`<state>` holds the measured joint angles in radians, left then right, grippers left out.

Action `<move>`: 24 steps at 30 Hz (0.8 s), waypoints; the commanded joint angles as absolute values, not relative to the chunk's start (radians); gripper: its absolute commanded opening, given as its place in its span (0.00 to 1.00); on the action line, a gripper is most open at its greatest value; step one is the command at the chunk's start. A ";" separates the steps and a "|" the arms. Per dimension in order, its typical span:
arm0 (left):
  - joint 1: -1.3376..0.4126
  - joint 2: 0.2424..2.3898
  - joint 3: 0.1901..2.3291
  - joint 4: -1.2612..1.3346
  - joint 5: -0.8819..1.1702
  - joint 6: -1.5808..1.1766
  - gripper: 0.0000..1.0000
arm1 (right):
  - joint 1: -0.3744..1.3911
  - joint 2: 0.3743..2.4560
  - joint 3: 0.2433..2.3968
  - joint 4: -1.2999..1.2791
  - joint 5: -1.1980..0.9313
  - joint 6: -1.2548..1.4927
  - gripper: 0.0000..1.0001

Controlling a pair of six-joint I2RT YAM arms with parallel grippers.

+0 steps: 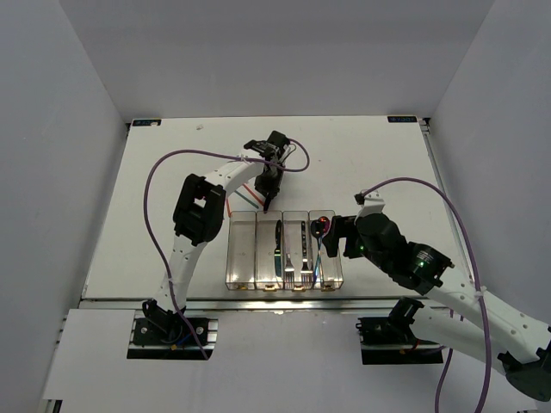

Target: Sort the eating utensils into containers

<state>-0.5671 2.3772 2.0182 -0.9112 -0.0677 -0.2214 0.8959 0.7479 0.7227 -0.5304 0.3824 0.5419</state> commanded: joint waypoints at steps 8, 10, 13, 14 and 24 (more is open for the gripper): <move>-0.572 2.459 2.042 -0.994 -0.028 -0.199 0.09 | 0.891 0.712 0.718 -0.525 0.393 0.534 0.89; -0.572 2.459 2.036 -0.997 -0.028 -0.201 0.00 | 0.891 0.704 0.716 -0.520 0.393 0.535 0.89; -0.572 2.433 2.010 -0.967 -0.026 -0.207 0.00 | 0.891 0.701 0.712 -0.523 0.396 0.535 0.89; -0.572 2.424 2.005 -0.951 -0.026 -0.219 0.00 | 0.891 0.701 0.712 -0.523 0.397 0.535 0.89; -0.572 2.329 2.135 -0.833 -0.101 -0.296 0.00 | 0.891 0.699 0.716 -0.531 0.405 0.531 0.89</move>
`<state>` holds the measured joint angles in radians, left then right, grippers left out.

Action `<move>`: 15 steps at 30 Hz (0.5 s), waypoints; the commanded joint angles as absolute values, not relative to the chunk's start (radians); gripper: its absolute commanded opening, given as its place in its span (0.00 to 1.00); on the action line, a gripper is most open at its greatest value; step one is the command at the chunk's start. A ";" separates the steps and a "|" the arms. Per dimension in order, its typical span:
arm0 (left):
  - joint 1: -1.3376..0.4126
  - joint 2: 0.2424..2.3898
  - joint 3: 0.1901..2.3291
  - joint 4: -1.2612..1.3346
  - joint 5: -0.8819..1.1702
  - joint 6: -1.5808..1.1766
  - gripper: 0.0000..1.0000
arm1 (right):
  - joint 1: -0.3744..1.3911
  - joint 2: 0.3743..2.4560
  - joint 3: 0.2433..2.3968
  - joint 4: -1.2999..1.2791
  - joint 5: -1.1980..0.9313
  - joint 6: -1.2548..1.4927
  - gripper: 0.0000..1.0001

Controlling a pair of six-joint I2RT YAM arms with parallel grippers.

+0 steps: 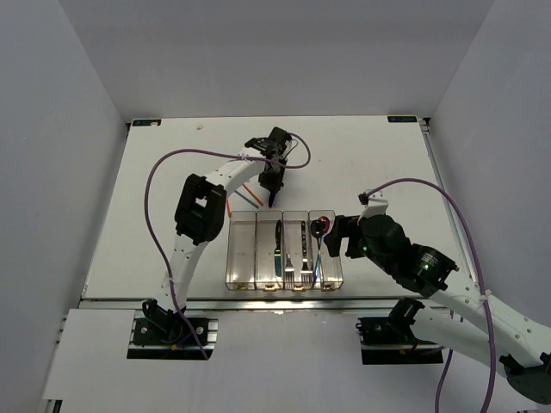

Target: Sort the eating utensils into containers

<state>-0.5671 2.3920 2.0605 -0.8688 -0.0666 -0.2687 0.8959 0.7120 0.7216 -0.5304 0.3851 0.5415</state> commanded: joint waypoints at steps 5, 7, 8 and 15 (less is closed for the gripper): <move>-0.572 2.318 2.184 -0.853 -0.127 -0.298 0.00 | 0.891 0.706 0.722 -0.529 0.407 0.528 0.89; -0.572 2.310 2.175 -0.838 -0.124 -0.301 0.00 | 0.891 0.712 0.721 -0.531 0.407 0.526 0.89; -0.572 2.306 2.171 -0.833 -0.124 -0.305 0.00 | 0.891 0.713 0.722 -0.528 0.405 0.526 0.89; -0.572 2.243 2.203 -0.842 -0.155 -0.328 0.00 | 0.891 0.726 0.730 -0.531 0.413 0.520 0.89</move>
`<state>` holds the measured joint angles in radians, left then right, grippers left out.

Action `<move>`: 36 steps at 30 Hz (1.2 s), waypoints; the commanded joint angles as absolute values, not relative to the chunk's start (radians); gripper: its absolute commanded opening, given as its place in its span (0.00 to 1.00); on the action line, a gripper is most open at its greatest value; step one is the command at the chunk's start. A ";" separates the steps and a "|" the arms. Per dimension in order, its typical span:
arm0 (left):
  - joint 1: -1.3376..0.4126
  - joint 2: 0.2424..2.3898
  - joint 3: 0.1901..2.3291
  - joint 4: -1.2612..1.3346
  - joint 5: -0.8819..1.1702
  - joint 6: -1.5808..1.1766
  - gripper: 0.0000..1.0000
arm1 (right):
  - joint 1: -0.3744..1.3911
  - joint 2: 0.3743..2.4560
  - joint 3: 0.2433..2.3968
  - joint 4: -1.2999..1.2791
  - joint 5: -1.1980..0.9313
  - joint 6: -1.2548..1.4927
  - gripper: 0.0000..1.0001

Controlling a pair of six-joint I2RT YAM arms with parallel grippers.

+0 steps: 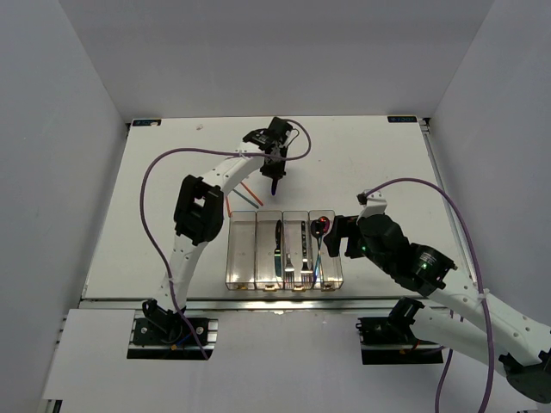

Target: Sort the eating utensils into containers

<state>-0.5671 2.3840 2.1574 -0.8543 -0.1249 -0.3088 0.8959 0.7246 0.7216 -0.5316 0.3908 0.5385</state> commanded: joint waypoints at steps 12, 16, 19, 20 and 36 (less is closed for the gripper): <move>-0.575 2.018 2.021 -0.787 -0.156 -0.393 0.00 | 0.891 0.742 0.733 -0.523 0.408 0.526 0.89; -0.609 1.818 1.747 -0.729 -0.192 -0.458 0.00 | 0.891 0.742 0.747 -0.540 0.419 0.528 0.89; -0.692 1.668 1.556 -0.655 -0.225 -0.497 0.00 | 0.891 0.738 0.756 -0.546 0.426 0.528 0.89; -0.712 1.619 1.525 -0.649 -0.236 -0.508 0.00 | 0.891 0.738 0.759 -0.548 0.426 0.528 0.89; -0.989 1.270 0.792 -0.307 -0.299 -0.890 0.00 | 0.890 0.730 0.801 -0.598 0.437 0.549 0.89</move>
